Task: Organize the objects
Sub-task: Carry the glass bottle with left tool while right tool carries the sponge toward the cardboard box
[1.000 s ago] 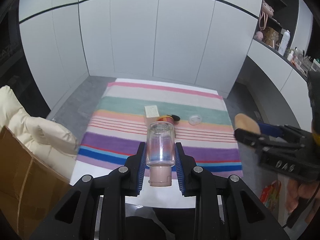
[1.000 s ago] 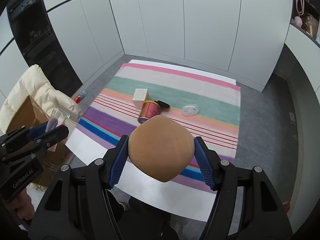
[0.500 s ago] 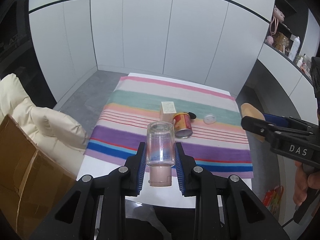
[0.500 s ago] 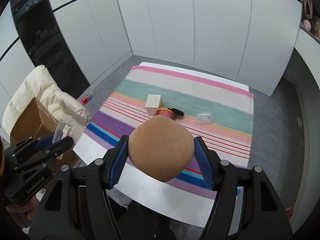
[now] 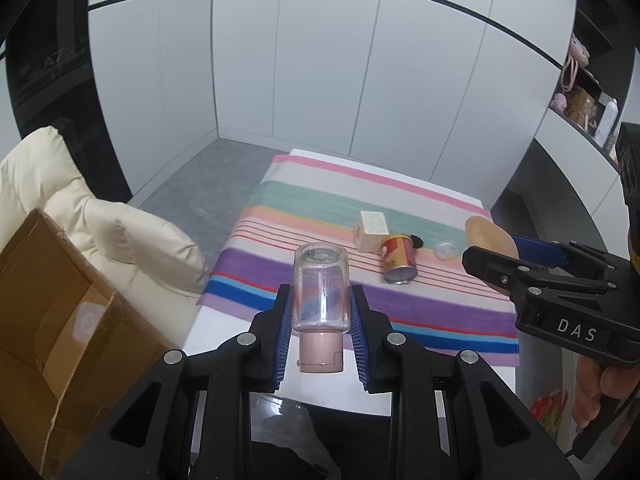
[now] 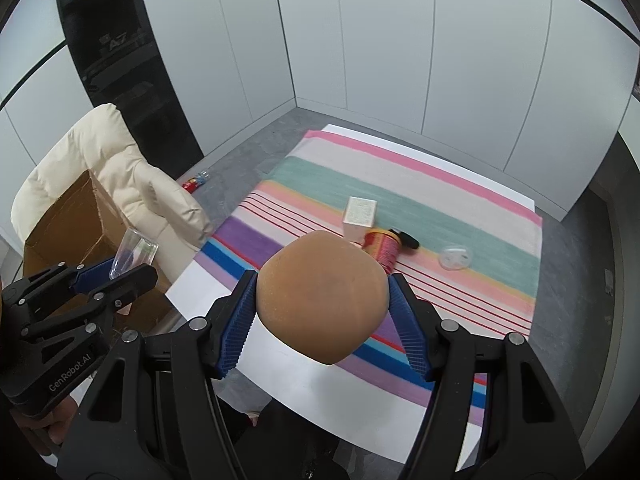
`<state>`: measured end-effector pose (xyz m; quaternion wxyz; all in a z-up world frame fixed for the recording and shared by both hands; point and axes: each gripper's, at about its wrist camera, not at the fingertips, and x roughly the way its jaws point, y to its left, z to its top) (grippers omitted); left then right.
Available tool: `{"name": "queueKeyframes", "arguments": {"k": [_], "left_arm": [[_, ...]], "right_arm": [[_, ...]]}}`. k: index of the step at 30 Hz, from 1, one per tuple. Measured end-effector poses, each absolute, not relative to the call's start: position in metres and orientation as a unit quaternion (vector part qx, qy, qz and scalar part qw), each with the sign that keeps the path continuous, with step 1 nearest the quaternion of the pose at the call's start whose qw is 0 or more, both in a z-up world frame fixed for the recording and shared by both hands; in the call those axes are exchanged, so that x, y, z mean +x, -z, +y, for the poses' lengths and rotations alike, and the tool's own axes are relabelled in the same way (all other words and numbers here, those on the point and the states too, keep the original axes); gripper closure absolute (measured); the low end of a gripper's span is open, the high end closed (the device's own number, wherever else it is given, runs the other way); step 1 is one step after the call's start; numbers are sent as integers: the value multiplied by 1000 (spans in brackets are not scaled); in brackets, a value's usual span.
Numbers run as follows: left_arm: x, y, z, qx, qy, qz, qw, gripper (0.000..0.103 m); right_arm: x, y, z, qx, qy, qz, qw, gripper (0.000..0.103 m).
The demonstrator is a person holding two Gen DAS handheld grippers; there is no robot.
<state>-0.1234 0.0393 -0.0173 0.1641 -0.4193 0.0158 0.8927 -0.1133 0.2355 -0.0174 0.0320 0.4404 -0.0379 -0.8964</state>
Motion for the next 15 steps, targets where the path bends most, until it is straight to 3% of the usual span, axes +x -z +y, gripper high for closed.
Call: {"name": "queueKeyframes", "arguments": {"k": [15], "left_arm": [[-128,16,-18,-418,-901,-8,115,75]], "right_arm": [[-131,13,182,433,898,-15,74,36]]}}
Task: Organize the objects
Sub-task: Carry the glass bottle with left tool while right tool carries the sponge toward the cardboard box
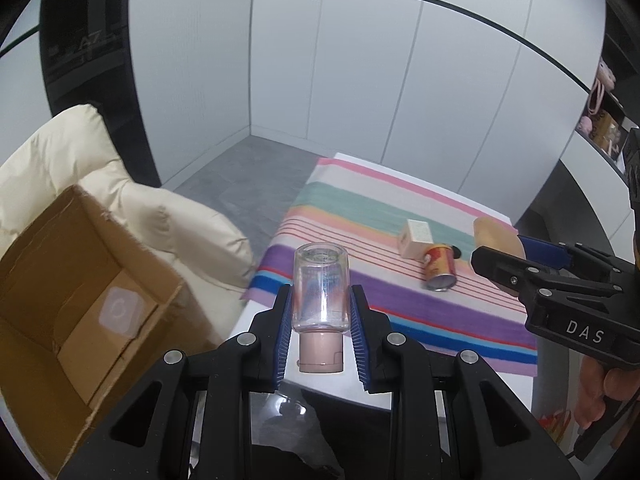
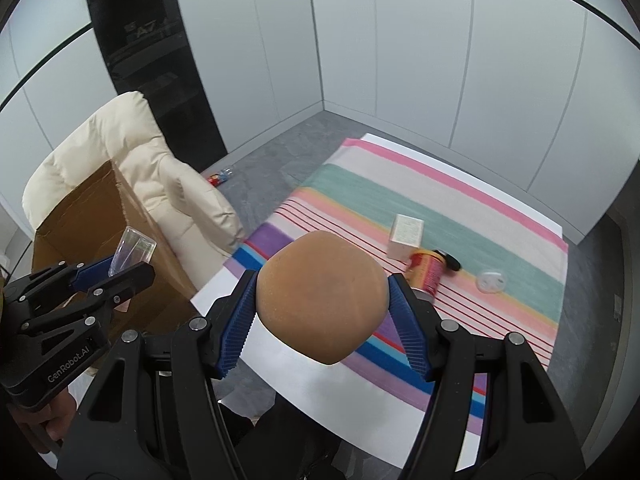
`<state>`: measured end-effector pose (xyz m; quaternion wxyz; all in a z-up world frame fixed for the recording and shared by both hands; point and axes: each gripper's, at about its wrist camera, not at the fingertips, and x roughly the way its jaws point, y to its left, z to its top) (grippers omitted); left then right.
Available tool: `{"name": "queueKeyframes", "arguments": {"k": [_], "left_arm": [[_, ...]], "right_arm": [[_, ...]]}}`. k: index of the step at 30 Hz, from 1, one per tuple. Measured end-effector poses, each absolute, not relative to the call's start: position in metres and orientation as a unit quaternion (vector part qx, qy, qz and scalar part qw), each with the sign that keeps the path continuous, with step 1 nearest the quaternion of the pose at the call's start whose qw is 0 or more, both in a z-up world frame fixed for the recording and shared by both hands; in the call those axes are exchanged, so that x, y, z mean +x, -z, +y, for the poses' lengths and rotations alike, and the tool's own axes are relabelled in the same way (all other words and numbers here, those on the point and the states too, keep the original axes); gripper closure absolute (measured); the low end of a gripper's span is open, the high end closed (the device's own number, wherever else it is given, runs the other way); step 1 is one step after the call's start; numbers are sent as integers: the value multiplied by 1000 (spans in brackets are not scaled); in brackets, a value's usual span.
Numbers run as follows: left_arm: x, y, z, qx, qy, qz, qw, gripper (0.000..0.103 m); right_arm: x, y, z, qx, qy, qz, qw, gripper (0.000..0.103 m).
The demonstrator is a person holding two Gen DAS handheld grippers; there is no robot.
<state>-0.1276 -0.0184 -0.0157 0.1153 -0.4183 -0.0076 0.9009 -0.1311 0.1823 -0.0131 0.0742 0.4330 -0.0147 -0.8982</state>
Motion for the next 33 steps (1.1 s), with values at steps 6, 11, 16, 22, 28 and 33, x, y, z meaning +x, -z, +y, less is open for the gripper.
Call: {"name": "queueKeyframes", "arguments": {"k": [6,11,16,22,28,33], "left_arm": [[-127,15,-49,-418,-904,-22,89,75],[-124,16,-73,-418,-906,-30,67,75],[-119,16,-98,-419,-906,-39,44,75],[-112,17,-132,-419,-907,-52,12,75],[-103,18,-164,-419,-906,-66,-15,75],[-94,18,-187,-418,-905,-71,-34,75]], "right_arm": [[-138,12,155,431,897,-2,96,36],[-144,11,130,429,896,6,114,36],[-148,10,104,426,895,14,133,36],[-151,9,66,420,892,31,162,36],[-151,7,30,415,889,48,189,36],[-151,6,5,413,885,55,209,36]]}}
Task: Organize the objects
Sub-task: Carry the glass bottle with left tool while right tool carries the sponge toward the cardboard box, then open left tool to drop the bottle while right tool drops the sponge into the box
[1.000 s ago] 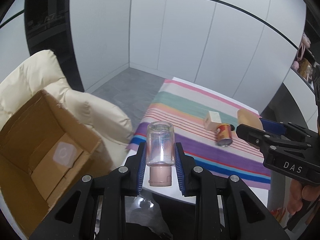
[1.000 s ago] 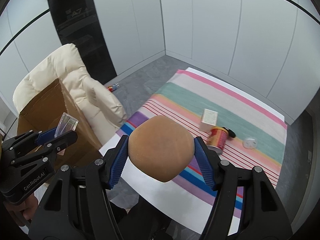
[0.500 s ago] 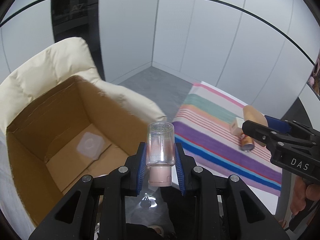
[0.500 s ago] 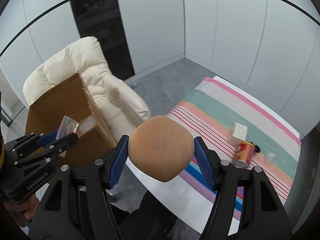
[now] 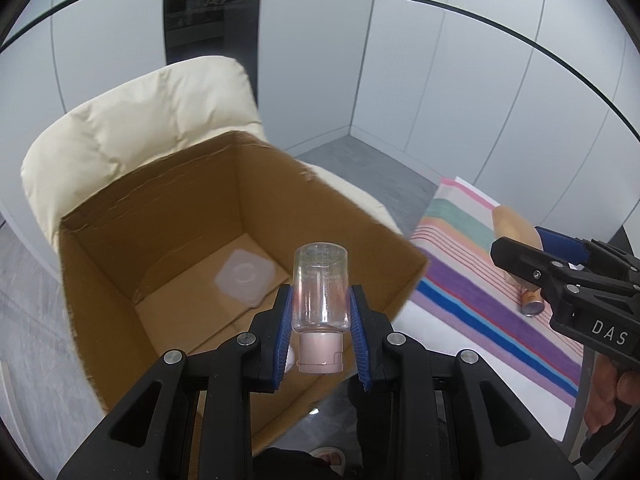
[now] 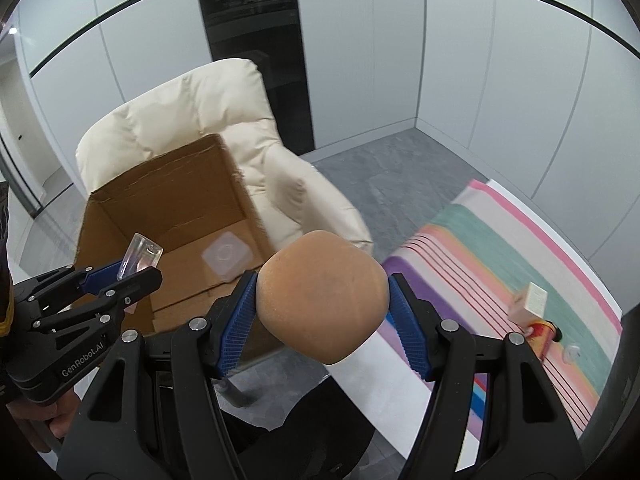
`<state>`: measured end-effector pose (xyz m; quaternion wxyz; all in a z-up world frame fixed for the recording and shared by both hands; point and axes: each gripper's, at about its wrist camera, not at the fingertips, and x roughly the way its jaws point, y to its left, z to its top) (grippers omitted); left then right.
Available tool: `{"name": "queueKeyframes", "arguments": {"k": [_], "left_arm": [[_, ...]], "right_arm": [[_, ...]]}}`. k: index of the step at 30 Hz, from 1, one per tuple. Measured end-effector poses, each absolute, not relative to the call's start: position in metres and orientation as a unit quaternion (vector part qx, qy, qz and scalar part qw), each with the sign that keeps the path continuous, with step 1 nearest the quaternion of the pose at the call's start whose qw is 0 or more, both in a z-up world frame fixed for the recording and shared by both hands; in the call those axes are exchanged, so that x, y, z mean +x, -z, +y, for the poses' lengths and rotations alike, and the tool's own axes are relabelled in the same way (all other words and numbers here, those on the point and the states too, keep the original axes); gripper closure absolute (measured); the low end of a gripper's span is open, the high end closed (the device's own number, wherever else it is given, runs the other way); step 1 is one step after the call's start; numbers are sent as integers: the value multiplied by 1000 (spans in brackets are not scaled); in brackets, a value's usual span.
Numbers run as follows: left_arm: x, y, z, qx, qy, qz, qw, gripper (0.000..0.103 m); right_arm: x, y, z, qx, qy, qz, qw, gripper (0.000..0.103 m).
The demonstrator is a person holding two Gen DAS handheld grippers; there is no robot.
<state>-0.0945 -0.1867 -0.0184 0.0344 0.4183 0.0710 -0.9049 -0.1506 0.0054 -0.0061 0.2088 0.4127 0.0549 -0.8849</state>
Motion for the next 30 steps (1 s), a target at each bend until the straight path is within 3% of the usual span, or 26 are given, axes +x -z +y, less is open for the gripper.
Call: {"name": "queueKeyframes", "arguments": {"k": [15,18,21,24,28,30], "left_arm": [[-72,24,-234,424,899,82,69,74],[-65,21,-237,417,902,75,78,66],[-59,19,-244,408,906,71,88,45],[-53,18,-252,402,907,80,96,35],[-48,17,-266,395,907,87,120,15],[-43,15,-276,387,907,101,132,14]], "right_arm": [[-143,7,-69,408,869,80,268,36],[-140,6,-81,406,867,82,276,36],[-138,5,-92,402,866,84,284,36],[-139,7,-103,406,862,86,291,36],[-137,8,-116,407,857,92,303,35],[-135,9,-123,407,854,96,308,35]]}}
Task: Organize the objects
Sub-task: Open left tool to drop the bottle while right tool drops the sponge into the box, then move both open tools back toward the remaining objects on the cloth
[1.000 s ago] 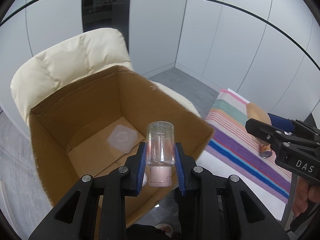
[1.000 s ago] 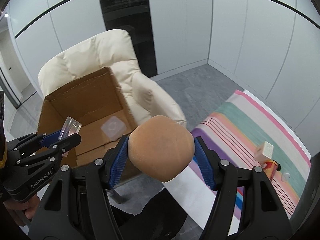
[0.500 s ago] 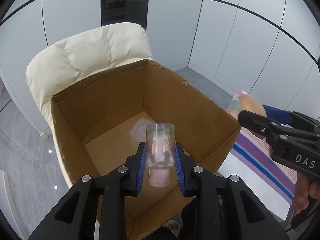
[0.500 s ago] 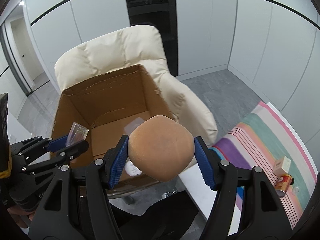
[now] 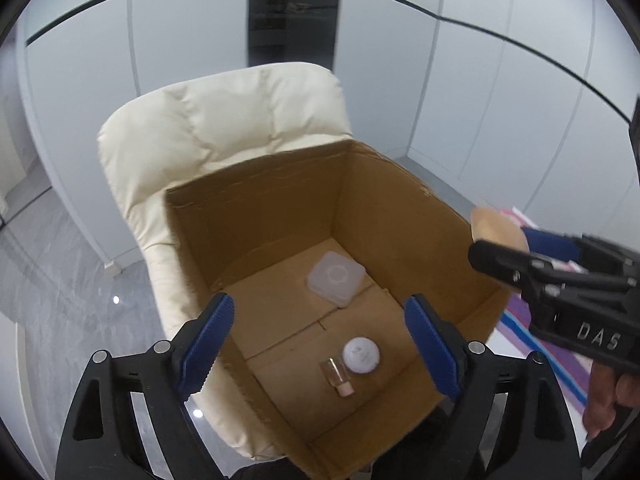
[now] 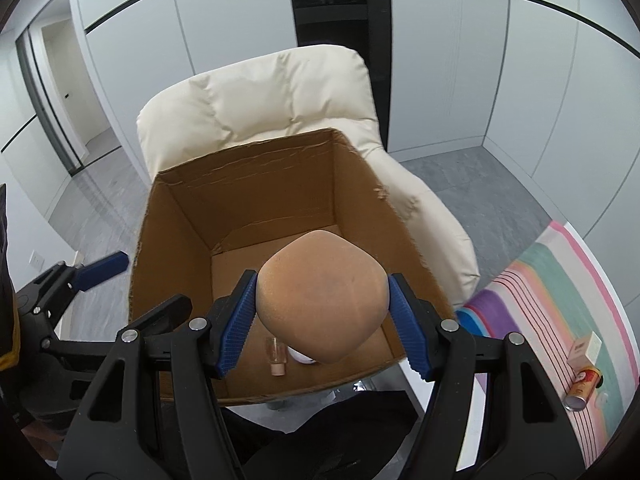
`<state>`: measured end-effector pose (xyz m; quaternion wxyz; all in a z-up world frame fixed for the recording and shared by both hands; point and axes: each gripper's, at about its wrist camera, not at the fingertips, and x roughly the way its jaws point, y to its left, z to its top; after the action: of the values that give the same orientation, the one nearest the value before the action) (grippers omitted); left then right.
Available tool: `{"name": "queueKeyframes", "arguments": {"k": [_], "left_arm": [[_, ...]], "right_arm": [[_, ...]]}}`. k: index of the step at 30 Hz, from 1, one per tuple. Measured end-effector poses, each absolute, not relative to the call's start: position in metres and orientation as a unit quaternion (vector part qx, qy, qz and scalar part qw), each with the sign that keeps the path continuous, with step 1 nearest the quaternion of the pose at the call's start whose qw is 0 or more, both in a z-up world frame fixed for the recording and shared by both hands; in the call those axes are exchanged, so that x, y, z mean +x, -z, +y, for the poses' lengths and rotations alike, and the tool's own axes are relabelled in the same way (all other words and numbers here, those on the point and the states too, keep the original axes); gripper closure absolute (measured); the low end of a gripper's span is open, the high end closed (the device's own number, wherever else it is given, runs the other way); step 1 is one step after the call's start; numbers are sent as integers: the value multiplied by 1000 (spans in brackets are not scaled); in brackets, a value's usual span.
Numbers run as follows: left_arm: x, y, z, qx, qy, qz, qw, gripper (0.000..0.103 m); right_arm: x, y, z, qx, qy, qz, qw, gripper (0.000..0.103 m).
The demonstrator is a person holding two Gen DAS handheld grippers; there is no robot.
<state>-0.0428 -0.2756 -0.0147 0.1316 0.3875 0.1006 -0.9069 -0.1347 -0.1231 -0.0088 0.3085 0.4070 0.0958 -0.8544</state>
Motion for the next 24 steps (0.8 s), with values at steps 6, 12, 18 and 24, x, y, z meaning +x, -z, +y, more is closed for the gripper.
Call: {"name": "queueKeyframes", "arguments": {"k": [6,12,18,24], "left_arm": [[-36,14,-296,376,904,108,171,4],[-35,14,-305,378,901,114,177,4],[-40,16,-299,381,901,113,176,4],[-45,17,-285,385,902,105,166,4]], "right_arm": [[-130,10,-136,406,850,101,320,33],[-132,10,-136,410,849,90,320,25],[-136,9,-128,405,858,85,305,12],[-140,9,-115,408,861,81,292,7]]}}
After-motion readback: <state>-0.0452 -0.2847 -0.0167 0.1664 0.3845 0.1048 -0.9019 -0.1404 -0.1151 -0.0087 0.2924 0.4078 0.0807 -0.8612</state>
